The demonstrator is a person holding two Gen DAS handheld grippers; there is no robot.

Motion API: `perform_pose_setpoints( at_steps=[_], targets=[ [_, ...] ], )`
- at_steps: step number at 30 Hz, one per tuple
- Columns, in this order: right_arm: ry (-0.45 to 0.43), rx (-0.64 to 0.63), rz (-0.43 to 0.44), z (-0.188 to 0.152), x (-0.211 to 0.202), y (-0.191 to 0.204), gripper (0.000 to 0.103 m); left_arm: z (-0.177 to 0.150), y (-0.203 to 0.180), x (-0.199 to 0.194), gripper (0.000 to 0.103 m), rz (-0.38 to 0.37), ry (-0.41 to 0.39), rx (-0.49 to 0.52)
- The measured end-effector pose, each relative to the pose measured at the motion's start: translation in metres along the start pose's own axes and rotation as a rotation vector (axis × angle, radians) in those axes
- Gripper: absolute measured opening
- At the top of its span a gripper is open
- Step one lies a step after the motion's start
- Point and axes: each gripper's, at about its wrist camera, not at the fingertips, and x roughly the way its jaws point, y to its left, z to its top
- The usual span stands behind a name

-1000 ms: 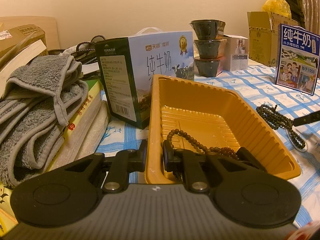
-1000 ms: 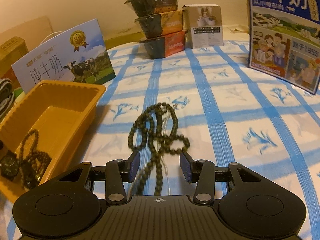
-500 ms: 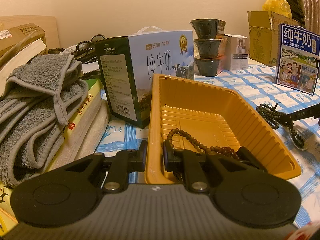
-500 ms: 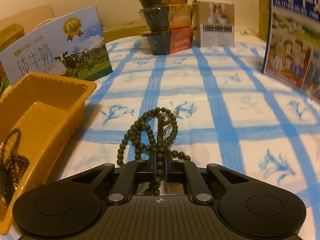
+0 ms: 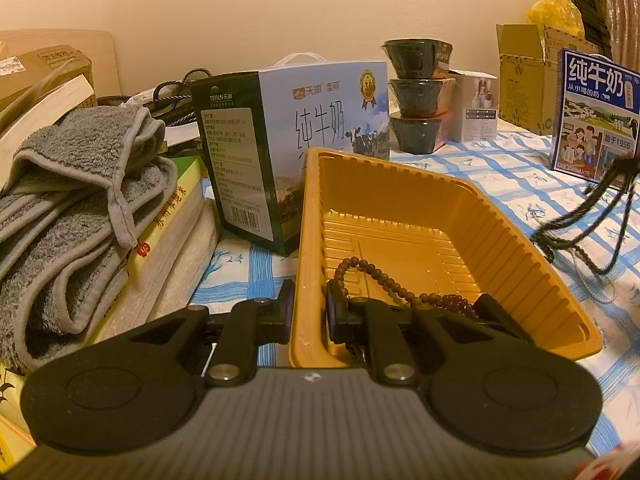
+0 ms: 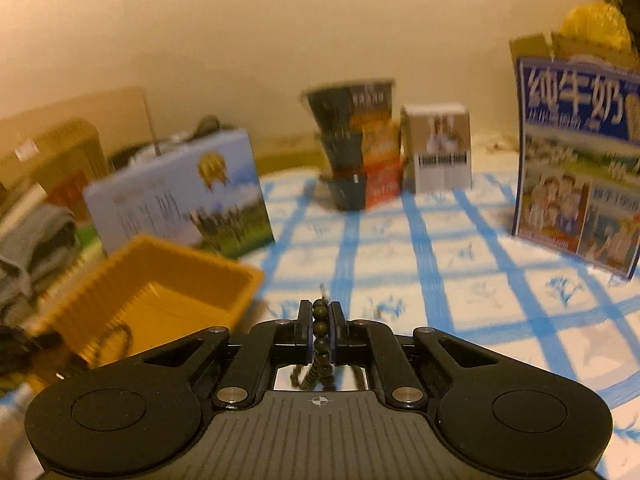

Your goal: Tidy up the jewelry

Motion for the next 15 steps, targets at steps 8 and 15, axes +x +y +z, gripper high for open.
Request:
perform_pose_setpoints(
  at_steps=[8,15],
  targets=[
    [-0.127,0.026,-0.012,0.037,-0.067,0.001,0.007,-0.001,0.001,0.000,0.014,0.001,-0.002,-0.009],
    [-0.127,0.037,-0.070,0.041,-0.102,-0.012,0.007,-0.001,0.001,0.000,0.014,0.002,-0.002,-0.014]
  ],
)
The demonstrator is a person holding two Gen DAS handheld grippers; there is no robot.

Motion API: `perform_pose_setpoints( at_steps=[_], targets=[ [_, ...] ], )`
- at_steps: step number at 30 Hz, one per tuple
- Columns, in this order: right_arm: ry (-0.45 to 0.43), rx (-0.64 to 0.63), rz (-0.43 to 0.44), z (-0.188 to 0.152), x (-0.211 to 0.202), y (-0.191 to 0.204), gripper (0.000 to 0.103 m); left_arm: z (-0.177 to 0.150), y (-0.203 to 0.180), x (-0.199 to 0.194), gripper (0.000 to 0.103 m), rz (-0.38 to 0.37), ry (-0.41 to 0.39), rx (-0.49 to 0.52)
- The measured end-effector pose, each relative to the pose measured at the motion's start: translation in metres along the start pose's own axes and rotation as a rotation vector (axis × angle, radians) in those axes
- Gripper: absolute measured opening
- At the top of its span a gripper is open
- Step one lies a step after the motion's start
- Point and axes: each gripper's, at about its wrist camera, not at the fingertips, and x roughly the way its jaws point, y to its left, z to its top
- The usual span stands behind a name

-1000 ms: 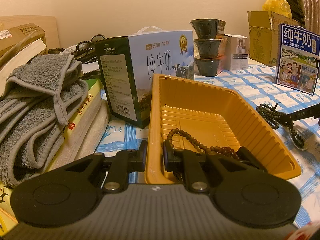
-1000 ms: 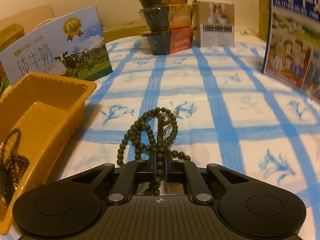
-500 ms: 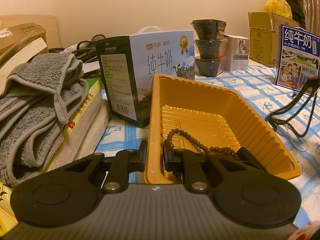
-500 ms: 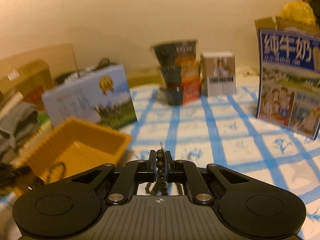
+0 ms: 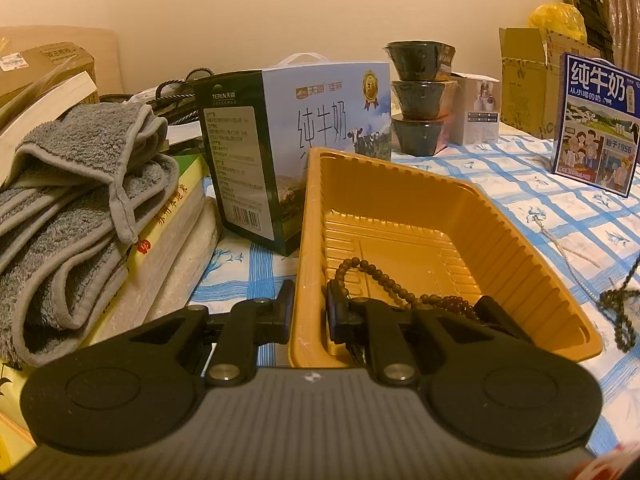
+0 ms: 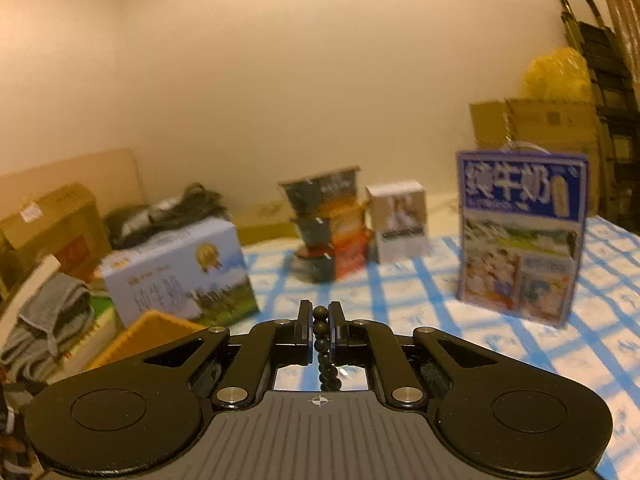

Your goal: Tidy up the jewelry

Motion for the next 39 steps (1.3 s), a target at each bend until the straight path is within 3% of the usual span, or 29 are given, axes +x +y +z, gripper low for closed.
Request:
perform_pose_setpoints(
  at_steps=[3,9,14,17,19,21,24,28,33,37,38,39],
  targets=[
    [0.118,0.067,-0.013,-0.022,0.010,-0.011,0.007,0.000,0.000,0.000,0.014,0.000,0.000,-0.002],
    [0.336,0.078,-0.031,-0.086,0.046,-0.013,0.007,0.000,-0.001,0.000,0.014,0.000,0.000,-0.002],
    [0.490,0.004,-0.155,-0.127,0.076,-0.022,0.009,0.000,-0.001,0.000,0.014,-0.001,0.003,0.003],
    [0.467,-0.007,-0.141,-0.136,0.072,-0.027,0.019,0.000,-0.001,0.000,0.014,0.001,0.002,0.004],
    [0.466,0.015,-0.141,-0.135,0.069,-0.031,0.042,0.000,-0.001,0.000,0.014,-0.001,0.002,0.002],
    [0.446,0.060,-0.142,-0.131,0.064,-0.038,0.057,0.000,-0.001,0.000,0.014,0.000,0.002,0.004],
    [0.435,0.148,-0.155,-0.132,0.058,-0.052,0.061,0.001,-0.001,0.000,0.014,-0.001,0.002,0.002],
    [0.466,0.204,-0.128,-0.134,0.068,-0.059,0.074,0.001,-0.001,0.000,0.014,0.000,0.003,0.005],
    [0.455,0.154,-0.103,-0.136,0.076,-0.046,0.077,0.001,-0.001,0.000,0.014,0.002,0.002,0.004],
    [0.474,-0.020,-0.124,-0.143,0.092,-0.023,0.076,0.001,-0.001,0.000,0.014,0.001,0.003,0.011],
    [0.468,-0.054,-0.134,-0.144,0.095,-0.018,0.075,0.001,-0.001,0.000,0.014,0.001,0.003,0.012],
    [0.471,-0.063,-0.147,-0.143,0.099,-0.016,0.067,0.001,-0.001,0.000,0.014,0.001,0.003,0.013]
  ],
)
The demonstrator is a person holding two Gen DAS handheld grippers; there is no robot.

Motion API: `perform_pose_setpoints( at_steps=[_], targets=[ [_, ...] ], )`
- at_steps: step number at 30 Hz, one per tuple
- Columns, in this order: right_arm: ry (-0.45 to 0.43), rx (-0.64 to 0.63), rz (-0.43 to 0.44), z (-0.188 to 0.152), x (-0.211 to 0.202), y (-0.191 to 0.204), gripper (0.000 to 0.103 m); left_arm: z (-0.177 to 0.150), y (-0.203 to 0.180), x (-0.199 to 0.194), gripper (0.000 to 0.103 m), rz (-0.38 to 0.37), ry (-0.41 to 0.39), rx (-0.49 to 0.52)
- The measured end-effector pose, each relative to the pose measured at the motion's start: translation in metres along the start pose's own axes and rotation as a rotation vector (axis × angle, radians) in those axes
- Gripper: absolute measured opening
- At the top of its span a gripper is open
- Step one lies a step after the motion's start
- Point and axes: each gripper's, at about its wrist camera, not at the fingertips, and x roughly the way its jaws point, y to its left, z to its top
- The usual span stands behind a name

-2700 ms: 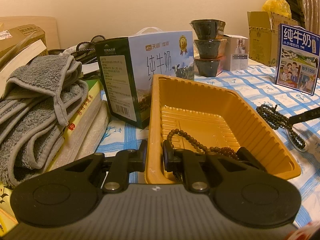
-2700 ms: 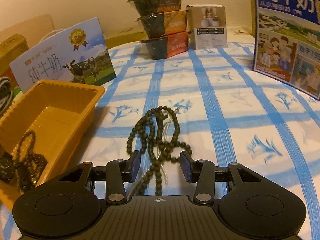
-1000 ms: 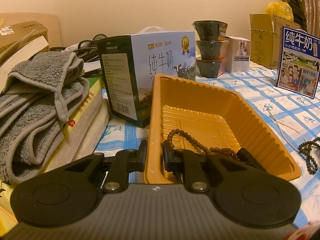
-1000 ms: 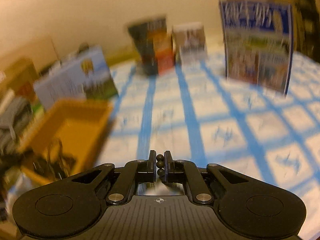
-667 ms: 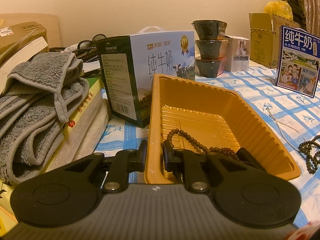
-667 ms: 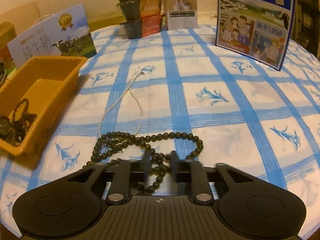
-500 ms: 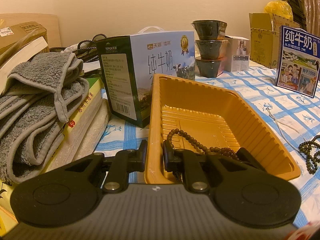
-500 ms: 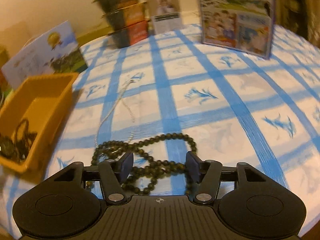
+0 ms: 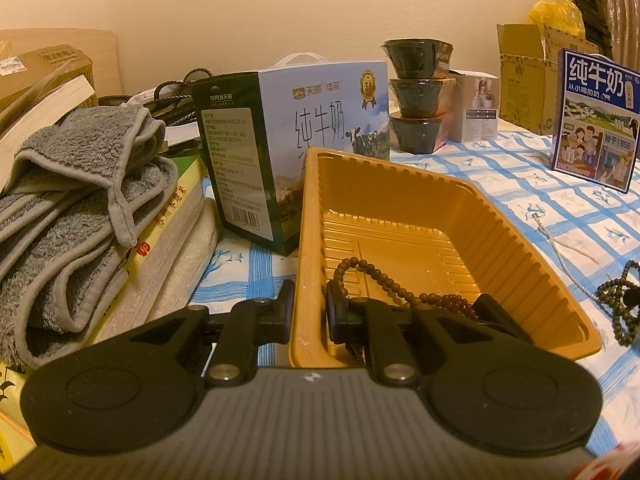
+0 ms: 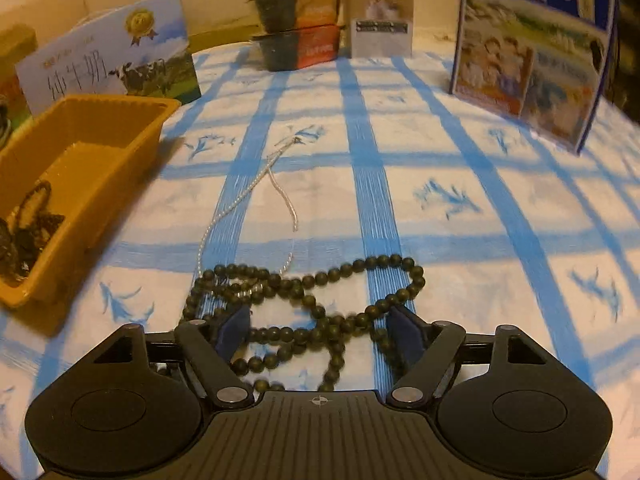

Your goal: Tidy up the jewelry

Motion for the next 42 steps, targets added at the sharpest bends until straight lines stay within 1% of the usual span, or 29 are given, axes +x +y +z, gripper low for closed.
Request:
perform_pose_setpoints(
  at_steps=[1,2,5,6,7,8,10,12,16,24,36,42],
  targets=[
    [0.010,-0.003,-0.019,0.001,0.004,0.001,0.062,0.000,0.000,0.000,0.014,0.001,0.000,0.000],
    [0.006,-0.010,-0.033,0.003,0.007,0.003,0.061,0.000,0.000,0.000,0.014,0.001,0.001,0.000],
    [0.024,-0.025,-0.030,0.007,0.012,0.004,0.056,0.000,0.000,0.000,0.014,0.001,0.001,0.004],
    [0.030,-0.048,-0.029,0.007,0.013,0.005,0.053,0.000,-0.001,0.000,0.014,0.001,0.001,0.004],
    [0.034,-0.074,-0.024,0.007,0.013,0.007,0.046,-0.001,-0.001,0.001,0.014,0.001,0.001,0.004],
    [0.038,-0.089,-0.015,0.008,0.013,0.007,0.042,0.000,-0.001,0.000,0.014,0.001,0.001,0.004],
    [0.047,-0.121,0.014,0.009,0.014,0.009,0.016,0.000,-0.001,0.000,0.014,0.002,0.000,0.004],
    [0.053,-0.146,0.031,0.010,0.015,0.012,0.008,-0.001,-0.001,0.001,0.014,0.002,0.001,0.002],
    [0.038,-0.199,0.022,0.007,0.015,0.020,0.007,0.000,-0.001,0.000,0.014,0.001,0.001,0.002],
    [-0.002,-0.171,0.054,0.009,0.000,0.021,0.007,0.000,-0.001,0.000,0.014,0.002,0.001,0.000],
    [-0.126,-0.146,0.078,0.031,-0.053,0.025,0.007,0.000,-0.002,0.000,0.014,0.001,-0.001,0.001],
    [-0.198,-0.141,0.079,0.046,-0.090,0.024,0.007,0.000,-0.002,-0.001,0.014,0.001,-0.004,0.000]
  ],
)
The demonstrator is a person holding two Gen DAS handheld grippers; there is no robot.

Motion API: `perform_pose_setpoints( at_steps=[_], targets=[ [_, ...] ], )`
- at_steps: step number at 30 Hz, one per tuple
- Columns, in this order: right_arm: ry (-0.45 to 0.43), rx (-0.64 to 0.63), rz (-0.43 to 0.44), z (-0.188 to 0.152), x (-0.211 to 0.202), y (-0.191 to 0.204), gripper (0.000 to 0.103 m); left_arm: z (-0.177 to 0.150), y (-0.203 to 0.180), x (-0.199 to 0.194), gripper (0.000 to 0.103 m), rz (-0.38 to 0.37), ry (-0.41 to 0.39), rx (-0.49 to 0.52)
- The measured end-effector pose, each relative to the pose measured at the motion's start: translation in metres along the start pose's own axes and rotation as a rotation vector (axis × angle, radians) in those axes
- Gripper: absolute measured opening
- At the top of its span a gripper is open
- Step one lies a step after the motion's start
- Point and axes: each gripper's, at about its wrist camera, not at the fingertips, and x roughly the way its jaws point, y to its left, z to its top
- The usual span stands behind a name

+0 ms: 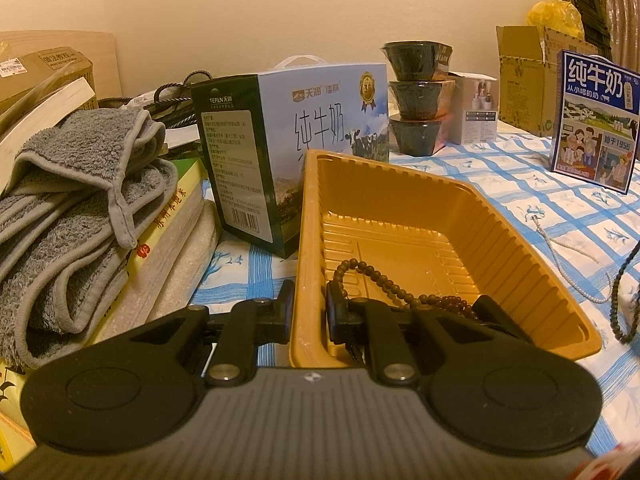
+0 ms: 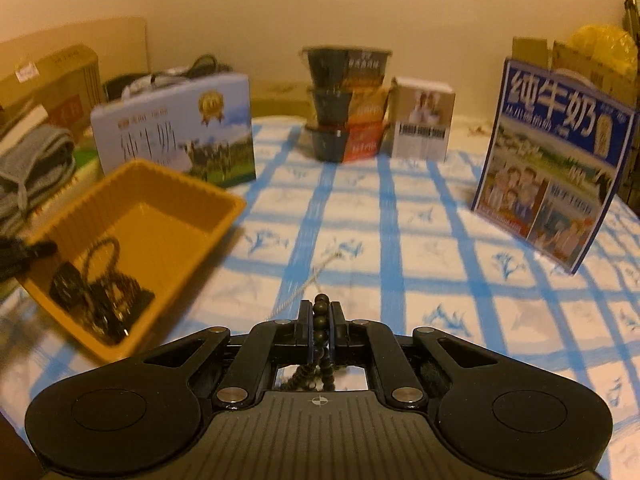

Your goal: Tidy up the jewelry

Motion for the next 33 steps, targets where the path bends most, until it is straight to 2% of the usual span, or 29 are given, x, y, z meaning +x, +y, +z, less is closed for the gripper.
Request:
perform_pose_setpoints(
  at_steps=[8,13,18,24,33],
  targets=[
    [-0.108,-0.016,-0.017,0.044,-0.052,-0.009,0.007,0.001,-0.001,-0.001,0.014,-0.001,-0.005,-0.007],
    [-0.148,-0.063,-0.030,0.067,-0.077,-0.007,0.007,0.002,0.000,-0.001,0.014,-0.003,-0.006,-0.010],
    [-0.176,-0.091,-0.006,0.087,-0.093,-0.002,0.007,0.002,0.000,-0.002,0.013,-0.004,-0.010,-0.016],
    [-0.200,-0.118,0.075,0.108,-0.096,0.018,0.007,0.004,0.000,-0.003,0.013,-0.009,-0.015,-0.015],
    [-0.276,-0.104,0.266,0.143,-0.072,0.069,0.007,0.004,0.000,-0.003,0.013,-0.012,-0.015,-0.022]
  ],
)
